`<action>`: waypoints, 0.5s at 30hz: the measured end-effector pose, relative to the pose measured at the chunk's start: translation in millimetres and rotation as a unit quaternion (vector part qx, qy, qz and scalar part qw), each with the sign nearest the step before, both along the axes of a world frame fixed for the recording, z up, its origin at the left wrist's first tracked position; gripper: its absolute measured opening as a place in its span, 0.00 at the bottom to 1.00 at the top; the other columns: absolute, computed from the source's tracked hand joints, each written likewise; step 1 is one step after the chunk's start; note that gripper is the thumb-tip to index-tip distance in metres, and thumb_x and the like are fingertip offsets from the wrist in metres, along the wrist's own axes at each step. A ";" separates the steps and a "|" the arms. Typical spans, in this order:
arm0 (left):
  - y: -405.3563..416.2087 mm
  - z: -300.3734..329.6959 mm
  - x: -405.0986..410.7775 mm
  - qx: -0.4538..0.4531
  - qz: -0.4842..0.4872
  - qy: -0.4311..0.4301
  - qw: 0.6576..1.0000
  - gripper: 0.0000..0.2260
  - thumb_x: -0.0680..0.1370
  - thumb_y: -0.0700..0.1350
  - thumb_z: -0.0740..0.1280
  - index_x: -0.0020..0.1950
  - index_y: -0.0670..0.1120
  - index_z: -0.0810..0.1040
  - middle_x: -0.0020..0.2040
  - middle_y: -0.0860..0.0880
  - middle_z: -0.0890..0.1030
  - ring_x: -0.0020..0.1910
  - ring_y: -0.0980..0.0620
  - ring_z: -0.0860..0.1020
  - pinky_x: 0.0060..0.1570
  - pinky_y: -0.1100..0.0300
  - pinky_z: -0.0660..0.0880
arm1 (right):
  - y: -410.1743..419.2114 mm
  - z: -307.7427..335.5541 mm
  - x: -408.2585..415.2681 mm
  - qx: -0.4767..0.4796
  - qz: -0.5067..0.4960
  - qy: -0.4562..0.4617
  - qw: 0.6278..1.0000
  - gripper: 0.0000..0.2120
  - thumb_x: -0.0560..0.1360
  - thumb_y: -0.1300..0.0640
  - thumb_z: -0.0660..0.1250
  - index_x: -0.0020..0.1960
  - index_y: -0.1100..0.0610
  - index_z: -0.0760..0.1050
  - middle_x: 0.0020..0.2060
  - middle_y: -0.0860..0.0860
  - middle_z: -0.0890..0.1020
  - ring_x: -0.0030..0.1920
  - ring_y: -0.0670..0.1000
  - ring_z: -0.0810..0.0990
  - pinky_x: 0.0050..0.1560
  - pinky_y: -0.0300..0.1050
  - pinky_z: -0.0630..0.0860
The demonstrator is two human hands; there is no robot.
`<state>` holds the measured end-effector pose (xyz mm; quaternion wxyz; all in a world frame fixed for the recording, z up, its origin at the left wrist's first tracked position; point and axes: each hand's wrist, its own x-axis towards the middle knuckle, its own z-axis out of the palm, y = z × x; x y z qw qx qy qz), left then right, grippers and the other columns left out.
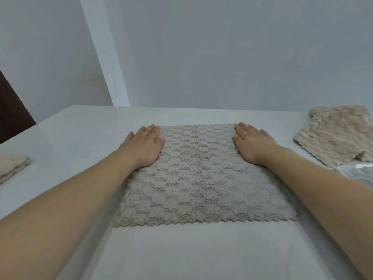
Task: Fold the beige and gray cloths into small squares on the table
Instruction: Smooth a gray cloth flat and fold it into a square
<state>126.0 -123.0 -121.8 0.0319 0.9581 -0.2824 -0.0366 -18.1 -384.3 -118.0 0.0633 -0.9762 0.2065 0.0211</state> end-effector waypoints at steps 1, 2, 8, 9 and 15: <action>-0.1 6.3 -3.0 0.026 0.006 -0.032 0.999 0.27 0.83 0.56 0.41 0.80 0.47 0.46 0.80 0.51 0.44 0.79 0.50 0.43 0.76 0.47 0.41 | 0.7 2.7 -0.7 0.001 -0.006 0.004 1.000 0.27 0.83 0.48 0.41 0.79 0.54 0.45 0.79 0.49 0.46 0.78 0.50 0.46 0.76 0.53 0.43; -0.9 14.2 -7.0 0.044 0.013 -0.081 0.996 0.27 0.83 0.55 0.41 0.80 0.45 0.46 0.80 0.50 0.43 0.79 0.50 0.42 0.76 0.46 0.41 | 1.9 8.9 0.3 -0.006 -0.012 0.007 1.000 0.27 0.83 0.48 0.41 0.79 0.56 0.46 0.79 0.50 0.48 0.78 0.51 0.47 0.76 0.54 0.44; -19.4 17.6 -74.7 -0.062 -0.069 -0.015 0.996 0.27 0.84 0.55 0.43 0.80 0.46 0.45 0.80 0.49 0.43 0.79 0.51 0.43 0.77 0.49 0.43 | 73.7 17.9 -12.3 0.015 0.064 -0.057 0.996 0.27 0.83 0.49 0.42 0.79 0.57 0.45 0.79 0.52 0.46 0.78 0.51 0.44 0.77 0.52 0.42; -17.3 9.1 -84.0 -0.044 -0.072 -0.003 0.996 0.26 0.83 0.56 0.43 0.80 0.48 0.44 0.80 0.51 0.44 0.79 0.52 0.43 0.77 0.49 0.42 | 85.1 10.3 -18.7 0.012 0.071 -0.046 0.996 0.27 0.83 0.47 0.41 0.79 0.57 0.45 0.79 0.51 0.46 0.78 0.51 0.44 0.76 0.52 0.42; -16.8 3.4 -83.3 -0.028 -0.064 -0.001 0.998 0.27 0.83 0.57 0.42 0.80 0.50 0.44 0.80 0.53 0.43 0.78 0.53 0.42 0.76 0.50 0.40 | 82.3 3.6 -15.8 0.009 0.066 -0.017 0.998 0.28 0.82 0.46 0.40 0.79 0.54 0.43 0.79 0.49 0.45 0.78 0.50 0.43 0.76 0.53 0.41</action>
